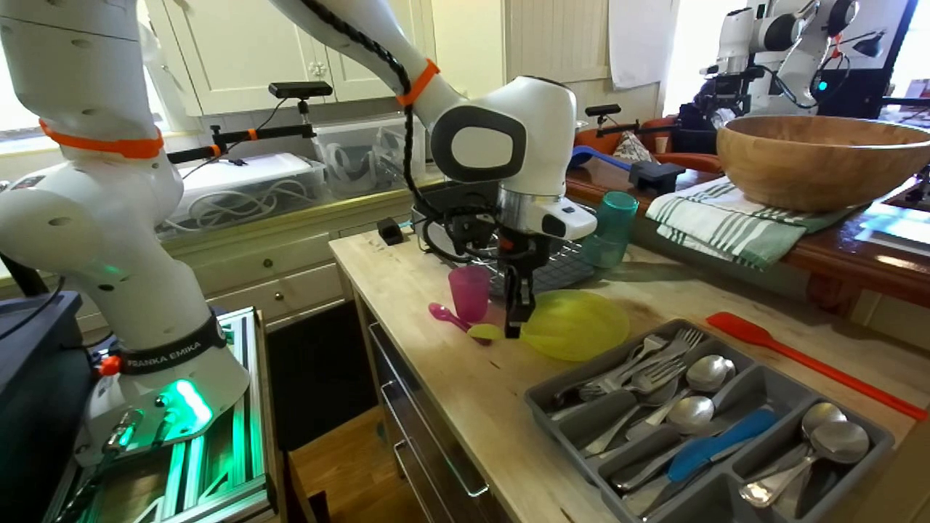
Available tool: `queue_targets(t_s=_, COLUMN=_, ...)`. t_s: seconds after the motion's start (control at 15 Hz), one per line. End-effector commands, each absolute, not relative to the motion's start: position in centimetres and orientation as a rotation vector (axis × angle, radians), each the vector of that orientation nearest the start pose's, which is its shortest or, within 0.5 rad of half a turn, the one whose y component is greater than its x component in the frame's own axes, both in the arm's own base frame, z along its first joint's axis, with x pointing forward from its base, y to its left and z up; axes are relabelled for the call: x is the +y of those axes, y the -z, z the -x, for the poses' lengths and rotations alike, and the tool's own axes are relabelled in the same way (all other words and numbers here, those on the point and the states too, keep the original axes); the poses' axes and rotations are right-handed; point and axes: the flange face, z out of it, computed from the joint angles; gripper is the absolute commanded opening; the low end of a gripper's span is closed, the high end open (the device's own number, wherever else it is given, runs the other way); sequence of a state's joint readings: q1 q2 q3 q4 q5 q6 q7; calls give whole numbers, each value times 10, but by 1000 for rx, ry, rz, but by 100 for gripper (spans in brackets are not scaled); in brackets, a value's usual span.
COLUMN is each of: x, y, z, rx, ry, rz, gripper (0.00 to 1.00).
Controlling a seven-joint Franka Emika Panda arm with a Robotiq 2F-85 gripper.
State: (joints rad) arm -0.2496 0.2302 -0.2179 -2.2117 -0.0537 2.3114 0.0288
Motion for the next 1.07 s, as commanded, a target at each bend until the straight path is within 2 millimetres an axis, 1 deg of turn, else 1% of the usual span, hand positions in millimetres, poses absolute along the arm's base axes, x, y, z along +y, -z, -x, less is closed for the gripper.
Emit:
queue_targets(t_s=0.0, x=-241, y=-269, z=-461, rx=844, ry=-265, rz=3100, gripper=2)
queue_targets(t_s=0.27, x=-247, y=-269, z=-458, rx=952, ry=-259, rz=3075, gripper=2)
queue_targets(t_s=0.47, x=-252, y=-276, z=-457, rx=1019, ry=-204, rz=3054, gripper=2)
queue_targets(t_s=0.73, x=-256, y=-286, z=-450, rx=1073, ry=-197, rz=3036, gripper=2)
queue_targets(t_s=1.0, x=-261, y=-289, z=-441, rx=1136, ry=-223, rz=3032, gripper=2)
